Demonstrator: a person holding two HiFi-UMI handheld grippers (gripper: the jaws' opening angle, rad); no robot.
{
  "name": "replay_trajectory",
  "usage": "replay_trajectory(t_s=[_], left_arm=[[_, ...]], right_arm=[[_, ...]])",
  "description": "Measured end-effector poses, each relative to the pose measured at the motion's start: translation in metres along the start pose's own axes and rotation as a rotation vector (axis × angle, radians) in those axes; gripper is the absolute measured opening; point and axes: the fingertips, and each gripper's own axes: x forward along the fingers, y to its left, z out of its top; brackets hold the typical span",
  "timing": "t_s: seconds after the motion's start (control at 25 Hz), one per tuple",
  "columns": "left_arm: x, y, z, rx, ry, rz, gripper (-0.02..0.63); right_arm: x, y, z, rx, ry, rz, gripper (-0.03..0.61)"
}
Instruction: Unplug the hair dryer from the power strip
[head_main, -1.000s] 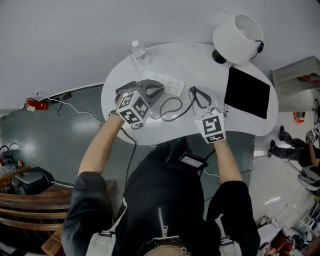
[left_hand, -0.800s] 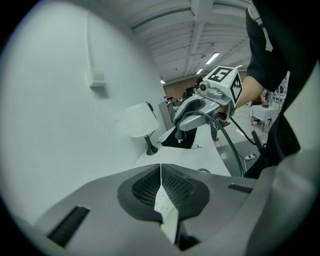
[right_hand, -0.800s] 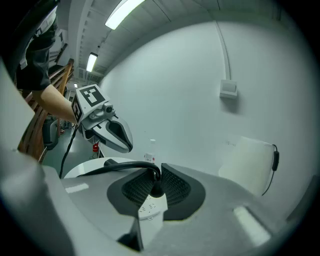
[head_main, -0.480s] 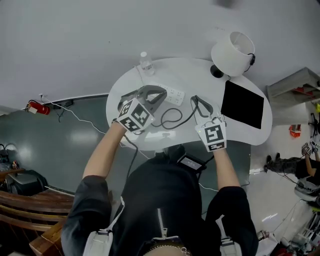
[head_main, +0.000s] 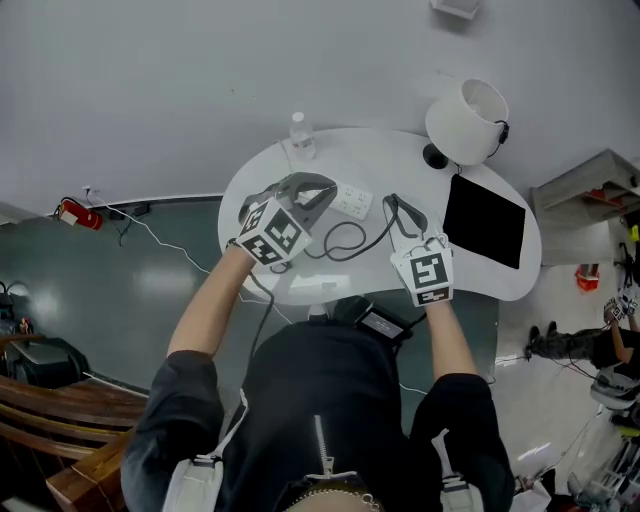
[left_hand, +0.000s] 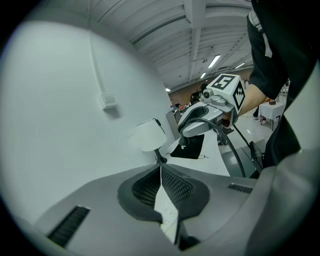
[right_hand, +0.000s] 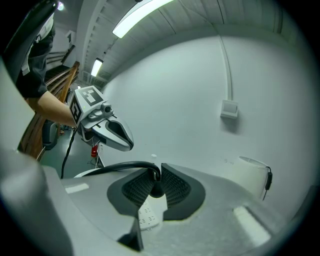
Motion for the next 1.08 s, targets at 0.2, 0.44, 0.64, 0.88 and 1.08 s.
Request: replay_trajectory(t_s=[0.2, 0.44, 0.64, 0.88, 1.08], left_arm=[[0.0, 0.0, -0.001, -0.001, 0.005, 0.0, 0.015], [0.002, 0.0, -0.006, -0.004, 0.008, -0.002, 0.015], [0.002, 0.002, -0.009, -0.012, 0.01, -0.003, 0.015], [0.005, 0.001, -0.013, -0.012, 0.019, -0.009, 0.017], [0.004, -0.003, -0.018, -0.013, 0.026, -0.018, 0.015]], right_arm=[[0.003, 0.002, 0.002, -0.008, -0.001, 0.01, 0.044], [0.007, 0.003, 0.002, -0.011, 0.001, 0.017, 0.044], [0.009, 0.002, 0.001, -0.009, 0.009, 0.021, 0.044], [0.013, 0.002, 0.001, -0.011, 0.009, 0.028, 0.044], [0.014, 0.007, 0.002, -0.012, 0.011, 0.035, 0.044]])
